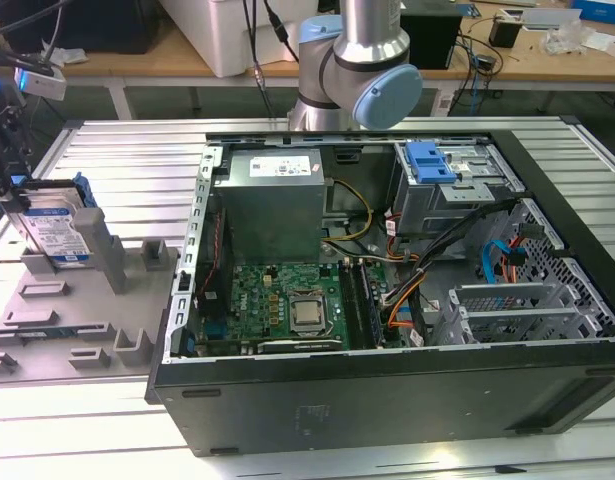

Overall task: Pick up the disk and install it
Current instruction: 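Pick up the disk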

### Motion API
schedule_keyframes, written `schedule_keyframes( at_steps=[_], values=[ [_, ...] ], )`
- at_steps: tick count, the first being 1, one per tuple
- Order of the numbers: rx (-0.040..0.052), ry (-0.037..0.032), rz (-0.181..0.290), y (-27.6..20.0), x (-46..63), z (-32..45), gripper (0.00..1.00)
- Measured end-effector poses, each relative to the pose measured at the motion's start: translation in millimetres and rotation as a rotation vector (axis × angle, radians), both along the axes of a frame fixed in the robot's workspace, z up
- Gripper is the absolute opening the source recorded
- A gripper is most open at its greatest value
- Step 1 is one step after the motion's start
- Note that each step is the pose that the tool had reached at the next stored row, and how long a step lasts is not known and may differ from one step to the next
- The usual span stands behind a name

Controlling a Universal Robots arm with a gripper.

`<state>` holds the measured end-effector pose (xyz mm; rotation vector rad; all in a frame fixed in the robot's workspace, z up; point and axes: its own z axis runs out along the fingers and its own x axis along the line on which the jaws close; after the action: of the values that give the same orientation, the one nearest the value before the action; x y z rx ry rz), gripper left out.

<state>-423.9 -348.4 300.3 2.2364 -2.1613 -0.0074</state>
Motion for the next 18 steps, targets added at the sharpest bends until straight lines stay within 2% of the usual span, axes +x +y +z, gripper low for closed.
schedule_keyframes(
  at_steps=[18],
  values=[
    [0.0000, 0.0000, 0.000, 0.0, 0.0, -4.2, 0.44]
  ],
)
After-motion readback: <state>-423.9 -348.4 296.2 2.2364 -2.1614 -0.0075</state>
